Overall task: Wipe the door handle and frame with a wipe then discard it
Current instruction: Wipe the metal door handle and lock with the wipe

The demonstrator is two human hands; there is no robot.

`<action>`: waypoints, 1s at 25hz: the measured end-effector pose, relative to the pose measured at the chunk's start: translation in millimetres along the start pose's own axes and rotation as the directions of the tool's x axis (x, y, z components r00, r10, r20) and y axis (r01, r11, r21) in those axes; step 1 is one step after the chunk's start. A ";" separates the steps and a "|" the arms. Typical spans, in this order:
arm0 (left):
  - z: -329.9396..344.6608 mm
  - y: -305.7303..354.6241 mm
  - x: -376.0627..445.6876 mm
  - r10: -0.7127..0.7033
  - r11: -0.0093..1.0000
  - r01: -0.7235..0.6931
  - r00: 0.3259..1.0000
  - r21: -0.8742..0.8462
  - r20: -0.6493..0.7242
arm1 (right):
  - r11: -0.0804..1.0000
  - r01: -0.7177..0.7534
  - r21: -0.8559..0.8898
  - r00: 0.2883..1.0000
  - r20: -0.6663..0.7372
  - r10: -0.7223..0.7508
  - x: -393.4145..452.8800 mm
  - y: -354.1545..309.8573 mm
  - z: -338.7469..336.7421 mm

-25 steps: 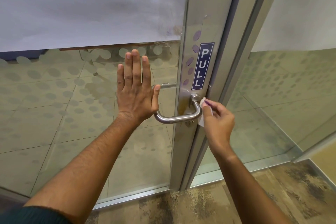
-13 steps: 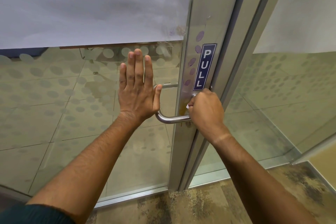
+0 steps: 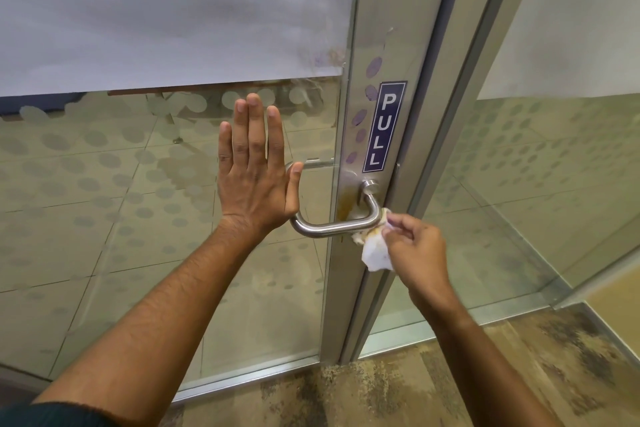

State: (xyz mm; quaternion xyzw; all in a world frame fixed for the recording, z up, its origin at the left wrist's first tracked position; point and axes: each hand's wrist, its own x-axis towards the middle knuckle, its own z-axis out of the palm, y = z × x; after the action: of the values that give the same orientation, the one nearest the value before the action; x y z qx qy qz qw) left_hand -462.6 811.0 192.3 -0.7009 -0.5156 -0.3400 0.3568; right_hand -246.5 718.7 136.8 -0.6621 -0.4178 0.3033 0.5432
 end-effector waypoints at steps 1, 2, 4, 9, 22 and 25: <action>0.7 -0.4 0.1 -0.004 1.000 0.004 1.000 0.002 -0.006 | 1.000 -0.020 0.017 0.999 -0.040 0.021 -3.6 7.1 -1.0; 1.4 -0.3 0.0 -0.008 1.000 0.008 1.000 0.000 -0.011 | 1.000 -0.009 0.017 0.994 -0.106 0.011 -6.5 13.0 -2.2; 2.6 0.4 -0.5 -0.016 1.000 0.016 1.000 -0.009 -0.017 | 0.995 0.091 -0.029 0.962 -0.257 -0.096 -8.2 15.2 -1.9; 2.8 -0.2 -0.6 -0.015 1.000 0.015 1.000 0.000 -0.023 | 0.842 0.471 -0.262 0.781 -0.319 -0.537 7.4 -0.6 13.7; 4.8 1.2 -1.1 -0.011 1.000 0.009 0.995 -0.024 -0.094 | 0.712 0.576 -0.402 0.687 -0.235 -0.688 23.6 27.2 44.9; 6.0 1.1 -1.7 -0.015 1.000 0.014 0.995 -0.012 -0.098 | 0.762 0.535 -0.364 0.725 -0.265 -0.636 22.2 33.5 49.2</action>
State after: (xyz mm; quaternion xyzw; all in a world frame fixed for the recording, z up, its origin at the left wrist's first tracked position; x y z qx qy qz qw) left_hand -461.3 815.1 187.7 -0.6816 -0.5008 -0.3793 0.3753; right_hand -270.7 759.1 94.3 -0.6049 -0.5320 -0.0751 0.5877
